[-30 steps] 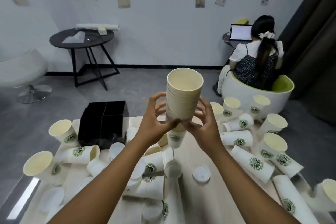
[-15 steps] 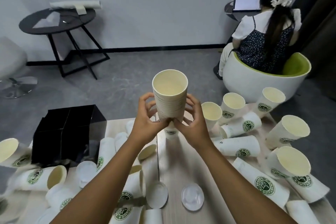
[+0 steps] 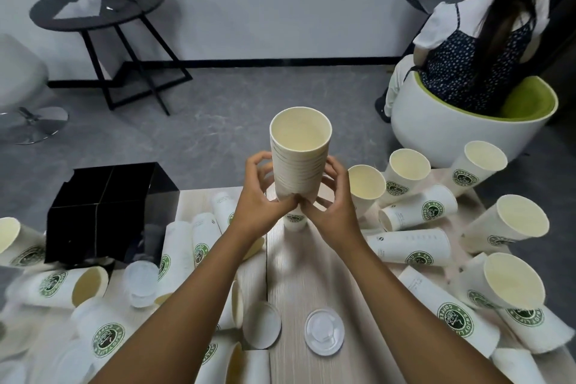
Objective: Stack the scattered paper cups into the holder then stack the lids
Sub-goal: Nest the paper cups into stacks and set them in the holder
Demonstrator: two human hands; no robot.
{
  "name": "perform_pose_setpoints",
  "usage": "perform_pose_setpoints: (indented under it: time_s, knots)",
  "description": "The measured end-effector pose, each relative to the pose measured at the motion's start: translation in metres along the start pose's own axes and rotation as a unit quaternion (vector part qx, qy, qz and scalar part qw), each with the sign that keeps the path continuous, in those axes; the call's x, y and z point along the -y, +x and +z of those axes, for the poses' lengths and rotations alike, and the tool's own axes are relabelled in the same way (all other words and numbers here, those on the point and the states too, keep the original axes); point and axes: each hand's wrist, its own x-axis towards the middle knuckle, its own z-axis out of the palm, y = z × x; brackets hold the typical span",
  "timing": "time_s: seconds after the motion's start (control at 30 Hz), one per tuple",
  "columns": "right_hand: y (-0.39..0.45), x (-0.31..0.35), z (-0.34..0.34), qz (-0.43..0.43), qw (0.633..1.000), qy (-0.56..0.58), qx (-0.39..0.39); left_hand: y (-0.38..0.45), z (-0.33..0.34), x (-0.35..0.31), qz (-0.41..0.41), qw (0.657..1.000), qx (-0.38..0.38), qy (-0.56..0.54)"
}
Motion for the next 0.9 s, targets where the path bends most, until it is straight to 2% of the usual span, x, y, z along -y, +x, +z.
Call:
perform_pose_setpoints:
  time_s: [0.33, 0.57, 0.9]
  knots:
    - [-0.006, 0.000, -0.002, 0.022, 0.999, -0.028, 0.021, -0.006, -0.005, -0.003, -0.014, 1.000, -0.002, 0.004]
    - [-0.049, 0.001, -0.010, 0.048, 0.996, -0.077, -0.003, -0.057, -0.036, 0.004, -0.043, 0.998, -0.027, 0.036]
    - [-0.150, -0.027, 0.023, 0.119, 0.975, -0.088, 0.164, -0.197, -0.106, 0.035, -0.102, 0.985, -0.093, 0.104]
